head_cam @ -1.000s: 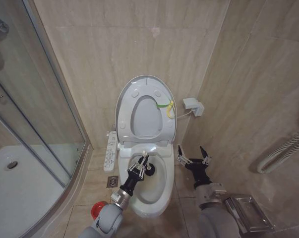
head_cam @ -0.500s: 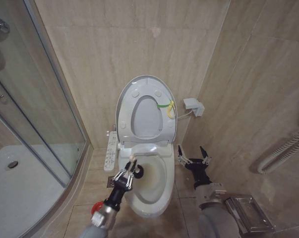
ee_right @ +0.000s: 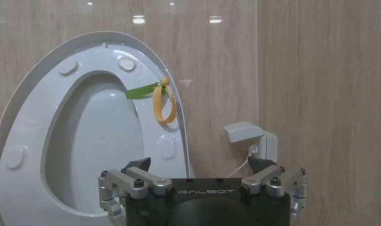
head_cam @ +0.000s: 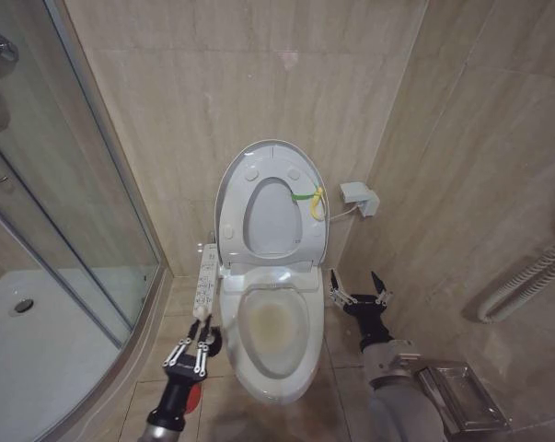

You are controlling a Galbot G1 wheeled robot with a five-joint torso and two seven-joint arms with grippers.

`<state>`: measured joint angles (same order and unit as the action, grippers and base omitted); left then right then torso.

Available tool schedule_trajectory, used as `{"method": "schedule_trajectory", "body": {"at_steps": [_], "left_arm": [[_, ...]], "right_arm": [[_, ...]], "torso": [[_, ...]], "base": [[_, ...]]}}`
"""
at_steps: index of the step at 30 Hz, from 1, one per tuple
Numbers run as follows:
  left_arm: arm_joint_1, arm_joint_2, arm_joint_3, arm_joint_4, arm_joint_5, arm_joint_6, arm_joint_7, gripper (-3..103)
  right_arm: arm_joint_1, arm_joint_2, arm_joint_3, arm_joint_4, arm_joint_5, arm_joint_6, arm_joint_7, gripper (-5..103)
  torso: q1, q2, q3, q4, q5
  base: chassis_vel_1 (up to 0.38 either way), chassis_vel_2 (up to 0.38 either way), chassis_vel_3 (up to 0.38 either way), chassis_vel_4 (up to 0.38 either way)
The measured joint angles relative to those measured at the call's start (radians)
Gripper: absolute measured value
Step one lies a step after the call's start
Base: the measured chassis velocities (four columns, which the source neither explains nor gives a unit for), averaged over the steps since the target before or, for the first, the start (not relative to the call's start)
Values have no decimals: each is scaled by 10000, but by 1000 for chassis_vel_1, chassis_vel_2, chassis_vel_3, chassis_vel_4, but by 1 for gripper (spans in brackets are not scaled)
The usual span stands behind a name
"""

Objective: Open the toilet lid, clean the toilet bowl with a toilet brush, close the toilet lid, and flush.

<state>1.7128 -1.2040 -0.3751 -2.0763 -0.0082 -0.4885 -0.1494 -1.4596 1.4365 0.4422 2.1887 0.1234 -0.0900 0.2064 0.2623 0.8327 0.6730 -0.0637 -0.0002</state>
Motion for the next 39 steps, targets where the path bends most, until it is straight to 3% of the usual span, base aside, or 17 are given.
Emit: {"method": "schedule_trajectory", "body": {"at_steps": [7,15,24,32,39], "left_arm": [[766,-232,-361,-366,318,-269,-206,15],[492,-333,-586,760,351,-770,-711,15],[-39,-324,-738,2088,-245,-1136,-1063,15],[-924,-193,-656,4546,-1179,-1827,-1301,15],[-1969,-97,-402,5864,-1565,-1991,-1230,15]], "right_arm": [[0,0,0,0,0,0,0,100],[0,0,0,0,0,0,0,100],[0,0,0,0,0,0,0,100],[0,0,0,0,0,0,0,100],[0,0,0,0,0,0,0,100]], "torso": [[0,0,1,1,2],[0,0,1,0,1],[1,0,1,0,0],[1,0,1,3,-1],[1,0,1,-2,1]], "base": [[0,0,0,0],[0,0,0,0],[0,0,0,0],[0,0,0,0],[0,0,0,0]]}}
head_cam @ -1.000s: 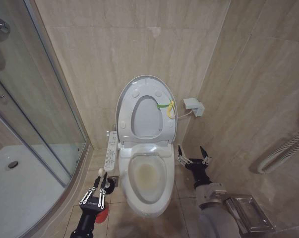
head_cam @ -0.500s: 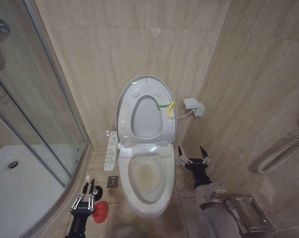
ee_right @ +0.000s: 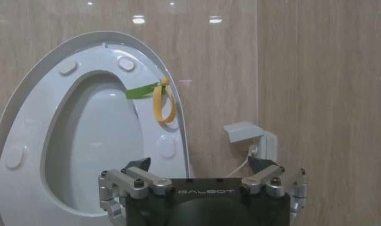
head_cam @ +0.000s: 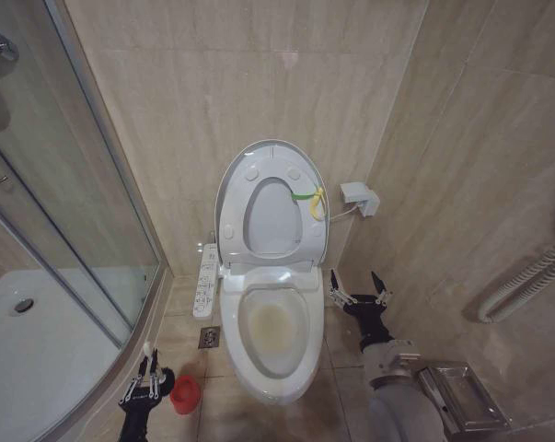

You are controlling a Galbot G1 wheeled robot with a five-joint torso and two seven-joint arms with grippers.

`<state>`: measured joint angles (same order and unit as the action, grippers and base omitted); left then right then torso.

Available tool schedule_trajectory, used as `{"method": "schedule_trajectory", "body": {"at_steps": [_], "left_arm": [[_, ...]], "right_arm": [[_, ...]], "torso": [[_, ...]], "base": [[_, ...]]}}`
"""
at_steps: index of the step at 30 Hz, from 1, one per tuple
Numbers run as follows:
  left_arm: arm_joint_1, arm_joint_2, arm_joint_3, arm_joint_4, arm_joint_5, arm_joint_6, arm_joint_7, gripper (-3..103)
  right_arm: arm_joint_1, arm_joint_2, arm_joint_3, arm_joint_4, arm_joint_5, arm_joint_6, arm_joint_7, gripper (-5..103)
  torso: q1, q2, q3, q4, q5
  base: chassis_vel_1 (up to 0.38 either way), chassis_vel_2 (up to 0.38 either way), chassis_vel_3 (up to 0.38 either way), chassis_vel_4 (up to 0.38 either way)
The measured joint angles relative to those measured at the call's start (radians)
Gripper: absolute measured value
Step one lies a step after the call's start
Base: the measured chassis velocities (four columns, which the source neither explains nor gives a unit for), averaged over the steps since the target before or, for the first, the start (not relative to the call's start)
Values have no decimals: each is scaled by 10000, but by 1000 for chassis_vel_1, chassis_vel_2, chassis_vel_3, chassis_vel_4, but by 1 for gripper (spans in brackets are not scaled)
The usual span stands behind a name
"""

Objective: Open the toilet lid, clean the toilet bowl with a toilet brush, close the toilet lid, and flush.

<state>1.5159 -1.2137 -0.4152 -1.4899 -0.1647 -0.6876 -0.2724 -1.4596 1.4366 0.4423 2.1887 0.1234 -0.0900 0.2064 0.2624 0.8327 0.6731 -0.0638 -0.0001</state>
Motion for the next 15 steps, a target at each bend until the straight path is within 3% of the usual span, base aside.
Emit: {"method": "schedule_trajectory", "body": {"at_steps": [15], "left_arm": [[-1250,-241,1014,1872,-543,-102,542,15]], "right_arm": [[0,0,0,0,0,0,0,100]], "torso": [[0,0,0,2,0]], "base": [[0,0,0,0]]}}
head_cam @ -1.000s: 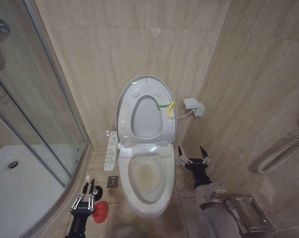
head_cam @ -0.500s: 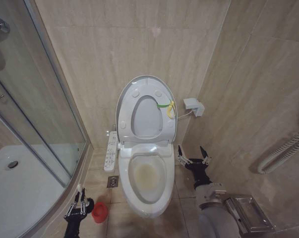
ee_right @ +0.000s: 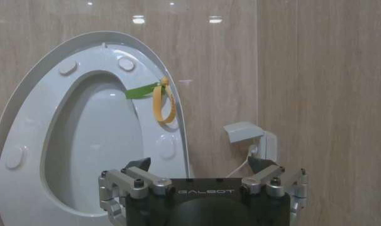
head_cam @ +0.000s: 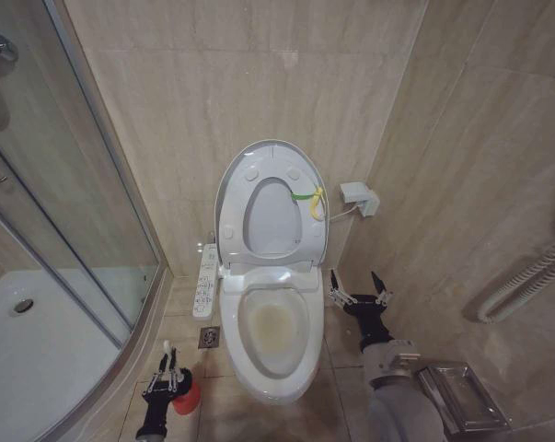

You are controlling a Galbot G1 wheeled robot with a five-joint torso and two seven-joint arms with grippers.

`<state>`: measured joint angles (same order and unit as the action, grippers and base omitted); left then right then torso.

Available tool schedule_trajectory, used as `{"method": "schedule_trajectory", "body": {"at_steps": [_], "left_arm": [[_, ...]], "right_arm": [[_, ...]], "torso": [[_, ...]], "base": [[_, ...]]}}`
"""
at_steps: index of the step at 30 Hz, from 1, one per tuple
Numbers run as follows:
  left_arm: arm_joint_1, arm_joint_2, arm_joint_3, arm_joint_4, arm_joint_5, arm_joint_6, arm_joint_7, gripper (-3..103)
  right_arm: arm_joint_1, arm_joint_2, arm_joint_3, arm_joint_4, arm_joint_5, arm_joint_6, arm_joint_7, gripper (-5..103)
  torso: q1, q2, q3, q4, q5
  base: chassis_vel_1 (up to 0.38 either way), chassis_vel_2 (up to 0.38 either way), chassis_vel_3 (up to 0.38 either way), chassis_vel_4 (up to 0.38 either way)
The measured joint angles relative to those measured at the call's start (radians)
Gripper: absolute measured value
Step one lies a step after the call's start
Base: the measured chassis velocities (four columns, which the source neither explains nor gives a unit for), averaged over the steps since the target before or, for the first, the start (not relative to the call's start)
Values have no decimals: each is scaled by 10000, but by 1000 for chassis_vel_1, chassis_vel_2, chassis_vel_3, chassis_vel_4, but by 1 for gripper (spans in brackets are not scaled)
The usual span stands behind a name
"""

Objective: Open the toilet lid, clean the toilet bowl with a toilet brush, close the toilet lid, and flush.

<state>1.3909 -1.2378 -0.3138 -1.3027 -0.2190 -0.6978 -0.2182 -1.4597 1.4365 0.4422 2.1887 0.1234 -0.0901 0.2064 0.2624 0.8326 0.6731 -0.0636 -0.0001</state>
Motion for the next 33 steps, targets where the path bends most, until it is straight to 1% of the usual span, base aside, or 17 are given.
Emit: {"method": "schedule_trajectory", "body": {"at_steps": [3,4,6,15,22,27,31,33], "left_arm": [[-295,-1,140,775,21,-149,74,15],[-295,-1,140,775,21,-149,74,15],[-557,-2,193,1251,20,-259,121,15],[-1131,79,320,1950,-72,-300,313,15],[-1396,49,396,2632,-102,-465,532,15],[-1564,-71,454,2912,-221,-483,773,15],[-1858,-104,502,3356,-432,-496,1226,15],[-1934,-105,513,3497,-455,-504,1312,15]], "right_arm": [[0,0,0,0,0,0,0,100],[0,0,0,0,0,0,0,100],[0,0,0,0,0,0,0,100],[0,0,0,-1,0,0,0,100],[0,0,0,0,0,0,0,100],[0,0,0,0,0,0,0,100],[0,0,0,0,0,0,0,100],[0,0,0,0,0,0,0,100]], "torso": [[0,0,0,2,0],[0,0,0,2,0],[0,0,0,1,1],[0,0,0,-1,1],[0,0,0,0,1],[-1,0,0,0,2],[-1,0,-1,-1,3],[-2,0,-1,-1,2]], "base": [[0,0,0,0],[0,0,0,0],[0,0,0,0],[0,0,0,0],[0,0,0,0],[0,0,0,0],[0,0,0,0],[0,0,0,0]]}}
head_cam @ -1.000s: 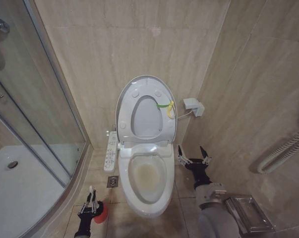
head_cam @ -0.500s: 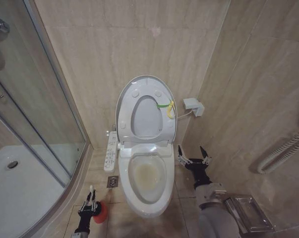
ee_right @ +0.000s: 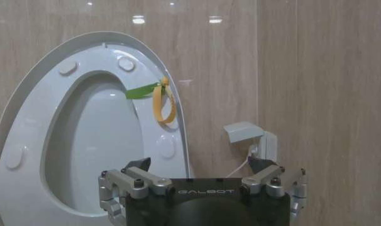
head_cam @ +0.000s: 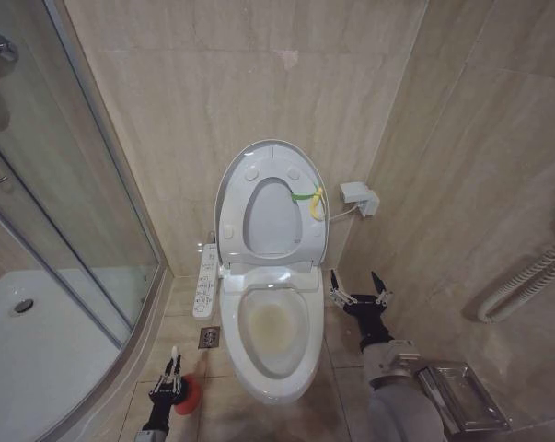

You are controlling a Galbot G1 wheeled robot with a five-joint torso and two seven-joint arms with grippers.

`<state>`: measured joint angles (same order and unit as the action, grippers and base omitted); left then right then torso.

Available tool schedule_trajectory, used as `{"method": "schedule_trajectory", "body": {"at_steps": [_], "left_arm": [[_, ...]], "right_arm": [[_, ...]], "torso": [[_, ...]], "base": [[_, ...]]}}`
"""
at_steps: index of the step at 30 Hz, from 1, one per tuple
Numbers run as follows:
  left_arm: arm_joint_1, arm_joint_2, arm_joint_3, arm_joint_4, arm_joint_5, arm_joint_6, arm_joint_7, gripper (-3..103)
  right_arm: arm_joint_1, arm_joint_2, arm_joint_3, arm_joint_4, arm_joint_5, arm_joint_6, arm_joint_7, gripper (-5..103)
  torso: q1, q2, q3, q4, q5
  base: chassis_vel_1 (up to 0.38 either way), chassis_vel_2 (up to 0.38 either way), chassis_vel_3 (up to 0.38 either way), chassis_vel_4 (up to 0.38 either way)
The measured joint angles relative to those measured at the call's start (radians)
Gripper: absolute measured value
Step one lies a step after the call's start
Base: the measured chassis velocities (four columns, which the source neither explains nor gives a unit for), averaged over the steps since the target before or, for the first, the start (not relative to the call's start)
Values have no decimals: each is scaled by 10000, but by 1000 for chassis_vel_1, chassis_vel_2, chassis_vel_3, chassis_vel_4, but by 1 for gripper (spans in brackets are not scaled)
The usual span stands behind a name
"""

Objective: Open the toilet lid, clean the toilet bowl with a toilet brush, close the toilet lid, and flush.

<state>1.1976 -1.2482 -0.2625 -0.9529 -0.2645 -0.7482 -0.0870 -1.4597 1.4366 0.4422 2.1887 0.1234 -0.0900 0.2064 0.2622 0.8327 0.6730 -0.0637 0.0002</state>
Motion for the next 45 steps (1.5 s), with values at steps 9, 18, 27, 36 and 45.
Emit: {"method": "schedule_trajectory", "body": {"at_steps": [9,18,27,36,45], "left_arm": [[-683,-109,113,971,-201,-95,424,15],[-1025,-219,148,1561,-45,-188,780,15],[-994,-323,166,1941,143,-174,1171,15],[-660,-151,160,1432,166,123,944,16],[-90,41,-24,713,593,-98,776,43]], "right_arm": [[0,0,-1,0,0,0,0,100],[0,0,0,0,0,0,0,100],[0,0,-1,0,0,0,0,100],[0,0,0,0,0,0,0,100],[0,0,-1,0,0,0,0,100]], "torso": [[1,-1,1,0,-3],[1,-1,0,1,-2],[1,0,-1,1,0],[1,-1,0,1,-3],[1,0,0,1,-3]], "base": [[0,0,0,0],[0,0,0,0],[0,0,0,0],[0,0,0,0],[0,0,0,0]]}}
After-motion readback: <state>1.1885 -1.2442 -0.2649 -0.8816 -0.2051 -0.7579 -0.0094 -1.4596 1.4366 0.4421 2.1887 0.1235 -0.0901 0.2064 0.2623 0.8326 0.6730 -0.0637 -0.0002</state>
